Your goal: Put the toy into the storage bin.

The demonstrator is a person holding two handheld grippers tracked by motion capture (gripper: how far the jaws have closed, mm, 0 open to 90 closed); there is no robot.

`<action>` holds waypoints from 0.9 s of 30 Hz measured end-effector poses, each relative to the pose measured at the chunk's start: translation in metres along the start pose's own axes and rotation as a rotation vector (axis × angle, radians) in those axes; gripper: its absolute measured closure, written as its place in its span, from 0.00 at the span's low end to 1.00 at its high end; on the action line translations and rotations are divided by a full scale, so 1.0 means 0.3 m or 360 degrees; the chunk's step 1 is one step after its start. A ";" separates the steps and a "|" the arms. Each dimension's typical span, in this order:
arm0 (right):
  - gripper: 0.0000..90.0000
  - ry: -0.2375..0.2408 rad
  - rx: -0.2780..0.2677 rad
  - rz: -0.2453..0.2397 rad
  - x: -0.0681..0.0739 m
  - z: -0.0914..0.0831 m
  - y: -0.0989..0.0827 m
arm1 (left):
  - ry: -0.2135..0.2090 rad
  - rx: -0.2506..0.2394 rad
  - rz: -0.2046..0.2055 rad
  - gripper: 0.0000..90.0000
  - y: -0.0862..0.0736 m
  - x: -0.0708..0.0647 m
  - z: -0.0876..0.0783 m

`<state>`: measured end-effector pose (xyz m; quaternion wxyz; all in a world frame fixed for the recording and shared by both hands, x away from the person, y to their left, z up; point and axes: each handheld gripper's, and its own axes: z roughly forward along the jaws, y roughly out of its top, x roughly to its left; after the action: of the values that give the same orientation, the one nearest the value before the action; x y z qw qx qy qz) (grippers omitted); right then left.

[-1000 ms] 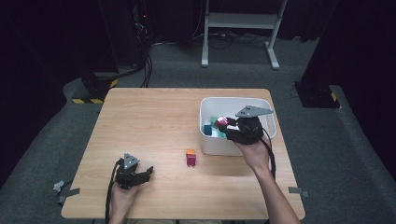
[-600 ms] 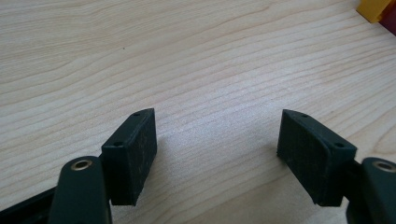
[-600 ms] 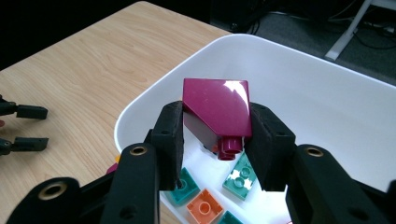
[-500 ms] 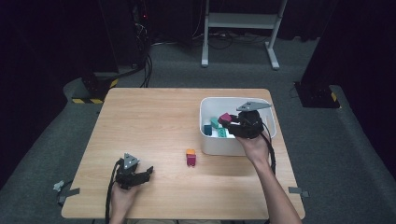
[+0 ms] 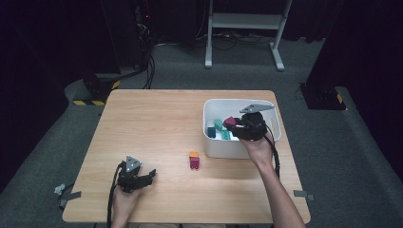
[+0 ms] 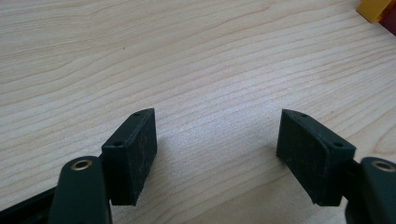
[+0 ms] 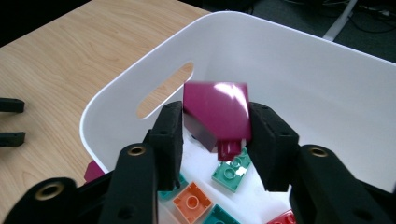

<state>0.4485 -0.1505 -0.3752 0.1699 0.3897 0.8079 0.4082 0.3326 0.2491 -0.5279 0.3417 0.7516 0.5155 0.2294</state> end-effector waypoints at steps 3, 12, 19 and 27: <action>0.56 -0.0021 0.0000 0.0015 -0.006 -0.001 -0.009 | -0.0001 0.0000 -0.0001 0.32 0.000 0.000 0.000; 0.49 0.0013 -0.0081 0.0013 0.017 -0.025 -0.048 | 0.0000 0.0000 -0.0001 0.32 0.000 0.000 0.000; 0.47 0.0097 -0.0207 -0.0023 0.075 -0.063 -0.065 | -0.0001 0.0000 -0.0001 0.32 0.000 0.000 0.000; 0.48 0.0230 -0.0309 -0.0100 0.176 -0.105 -0.092 | -0.0016 -0.0007 -0.0016 0.32 0.000 0.006 -0.002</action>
<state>0.3825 -0.1366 -0.3757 0.1609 0.3154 0.7866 0.5059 0.3329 0.2511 -0.5277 0.3470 0.7495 0.5170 0.2248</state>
